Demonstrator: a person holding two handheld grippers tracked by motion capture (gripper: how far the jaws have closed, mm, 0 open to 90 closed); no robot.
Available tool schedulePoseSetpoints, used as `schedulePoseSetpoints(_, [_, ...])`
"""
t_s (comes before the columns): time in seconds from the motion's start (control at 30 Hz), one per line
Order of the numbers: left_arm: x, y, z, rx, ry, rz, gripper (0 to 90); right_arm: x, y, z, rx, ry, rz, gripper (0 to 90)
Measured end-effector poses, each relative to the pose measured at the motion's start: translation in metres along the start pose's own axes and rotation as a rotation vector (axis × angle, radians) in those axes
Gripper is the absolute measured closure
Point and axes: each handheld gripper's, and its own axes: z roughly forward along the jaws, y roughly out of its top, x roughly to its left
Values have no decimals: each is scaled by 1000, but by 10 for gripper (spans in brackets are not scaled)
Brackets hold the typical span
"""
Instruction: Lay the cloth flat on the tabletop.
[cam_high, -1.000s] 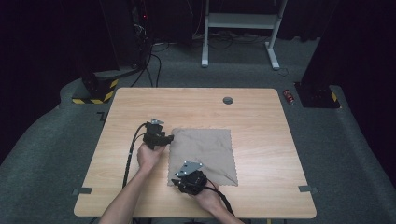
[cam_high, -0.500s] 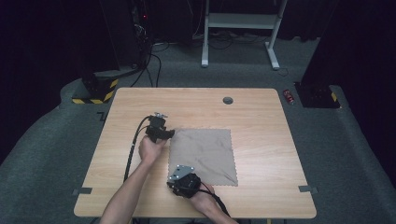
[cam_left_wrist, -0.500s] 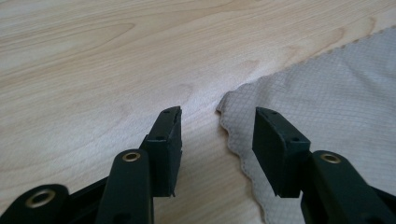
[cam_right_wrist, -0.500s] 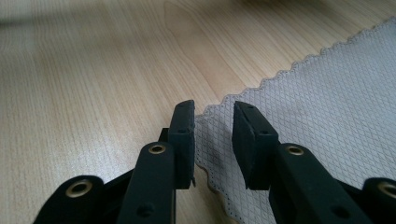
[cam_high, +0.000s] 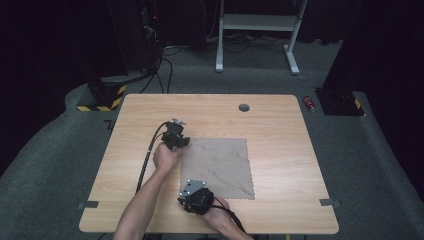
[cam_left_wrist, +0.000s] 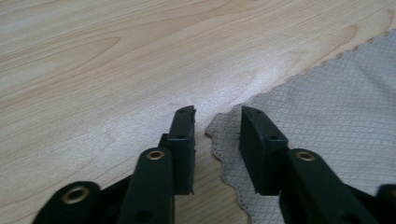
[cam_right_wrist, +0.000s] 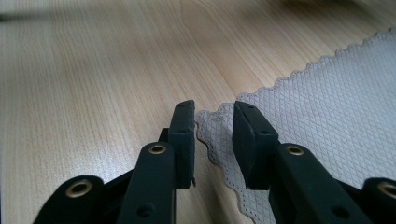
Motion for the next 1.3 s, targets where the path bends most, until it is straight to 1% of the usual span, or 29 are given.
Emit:
schedulePoseSetpoints(0.13, [-1, 1, 0, 3, -13, 5, 772, -2, 1, 0, 2, -11, -1, 764])
schedulePoseSetpoints(0.2, [-2, 3, 1, 10, -23, 10, 826, -1, 1, 0, 8, -29, -15, 807])
schedulePoseSetpoints(0.23, [-2, 4, 1, 16, -35, 7, 852, 0, 1, 0, 8, -35, -19, 823])
schedulePoseSetpoints(0.27, [-3, 4, 1, 14, -35, 0, 883, 0, 1, 0, 10, -46, -25, 849])
schedulePoseSetpoints(0.3, [-3, 4, 2, 12, -36, -3, 887, 1, 1, 0, 12, -53, -26, 867])
schedulePoseSetpoints(0.33, [-3, 4, 1, 15, -46, -8, 889, 0, 1, 0, 11, -55, -26, 879])
schedulePoseSetpoints(0.5, [3, 5, -4, 10, -83, -24, 894, 1, 2, -2, 11, -51, -31, 890])
schedulePoseSetpoints(0.57, [5, 6, -8, -4, -93, -40, 894, 1, 2, -4, 3, -48, -28, 891])
schedulePoseSetpoints(0.63, [6, 8, -11, -8, -98, -37, 894, 0, 3, -6, -8, -42, -16, 892])
schedulePoseSetpoints(0.7, [6, 9, -15, -23, -111, -48, 894, 0, 5, -8, -17, -40, -19, 893])
schedulePoseSetpoints(0.73, [6, 10, -16, -24, -115, -47, 894, 1, 7, -9, -20, -37, -18, 893])
schedulePoseSetpoints(0.8, [6, 11, -19, -31, -114, -43, 894, 1, 9, -10, -27, -32, -25, 894])
schedulePoseSetpoints(0.9, [8, 12, -24, -30, -114, -41, 894, 3, 14, -11, -37, -20, -21, 895])
schedulePoseSetpoints(1.0, [11, 11, -27, -21, -107, -39, 894, 4, 18, -12, -46, -14, -28, 895])
schedulePoseSetpoints(1.07, [14, 9, -29, -17, -91, -26, 894, 5, 21, -12, -50, -2, -23, 895])
schedulePoseSetpoints(1.17, [21, 5, -34, -8, -82, -30, 894, 8, 25, -11, -53, 8, -31, 895])
schedulePoseSetpoints(1.27, [28, 2, -40, -16, -77, -49, 895, 10, 30, -9, -66, 27, -31, 896])
schedulePoseSetpoints(1.3, [32, 1, -44, -17, -72, -43, 895, 10, 30, -9, -67, 30, -27, 896])
